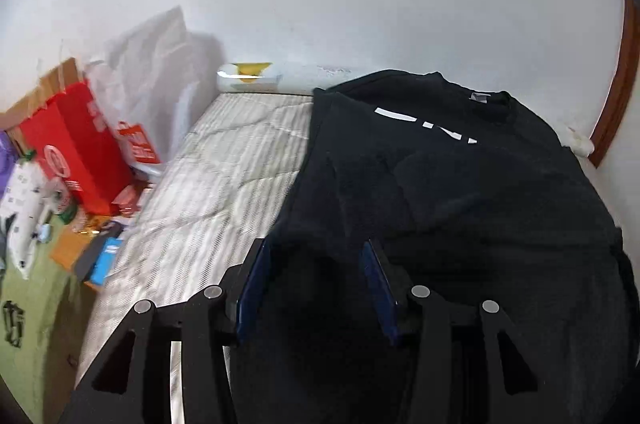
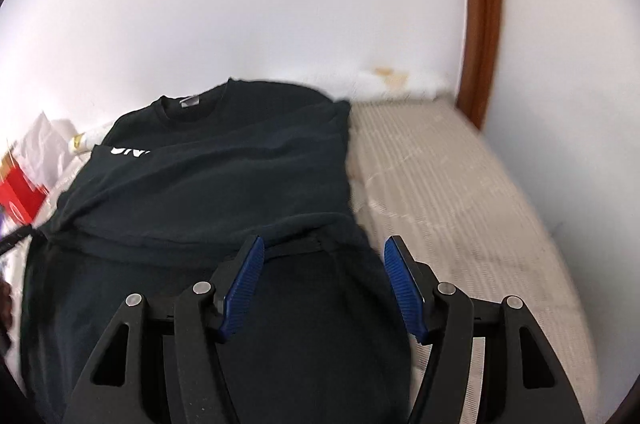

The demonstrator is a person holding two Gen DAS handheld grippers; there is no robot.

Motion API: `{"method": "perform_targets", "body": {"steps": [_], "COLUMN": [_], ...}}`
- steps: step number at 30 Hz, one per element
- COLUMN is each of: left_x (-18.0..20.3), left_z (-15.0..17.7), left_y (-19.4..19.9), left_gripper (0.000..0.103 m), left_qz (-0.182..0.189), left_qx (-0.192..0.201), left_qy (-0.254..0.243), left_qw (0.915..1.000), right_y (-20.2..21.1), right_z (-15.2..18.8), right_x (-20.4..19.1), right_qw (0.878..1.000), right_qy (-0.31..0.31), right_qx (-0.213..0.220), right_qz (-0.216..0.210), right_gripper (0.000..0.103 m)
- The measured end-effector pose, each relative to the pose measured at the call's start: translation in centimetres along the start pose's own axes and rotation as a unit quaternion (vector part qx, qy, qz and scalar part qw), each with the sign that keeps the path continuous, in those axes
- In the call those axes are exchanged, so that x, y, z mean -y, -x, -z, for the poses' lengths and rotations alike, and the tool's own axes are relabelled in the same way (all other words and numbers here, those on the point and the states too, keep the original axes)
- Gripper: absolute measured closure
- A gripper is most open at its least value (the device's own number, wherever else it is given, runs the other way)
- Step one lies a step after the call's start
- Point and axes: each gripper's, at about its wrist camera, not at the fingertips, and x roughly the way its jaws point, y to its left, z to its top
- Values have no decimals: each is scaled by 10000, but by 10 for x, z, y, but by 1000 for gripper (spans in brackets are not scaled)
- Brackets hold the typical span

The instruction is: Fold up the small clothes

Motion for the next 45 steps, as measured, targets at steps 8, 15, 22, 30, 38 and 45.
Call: {"method": "perform_targets", "body": {"steps": [8,15,22,30,38,45], "left_x": [-22,-39,-45,-43,-41,-34], "left_z": [26,65,109,147,163,162], "left_y": [55,90,104,98,93,86], "left_gripper": [57,48,45,45,45,45], "left_qz": [170,400,454,537,776,700], "left_qx": [-73,-115,-294,-547,-590,-488], "left_qy": [378,536,514,522,515,450], "left_qw": [9991,9977,9972,9957,9939,9953], "right_y": [62,84,97,93,86,72], "right_z": [32,80,125,159,170,164], "right_x": [6,10,13,26,21,9], "right_qw": [9999,9988,9976,9954,9939,9948], "right_qy": [-81,-91,-83,-460,-508,-372], "right_qx": [60,-451,-669,-817,-882,-857], "right_qz": [98,-141,-149,-216,-427,-396], "right_gripper": [42,55,56,56,56,53]}}
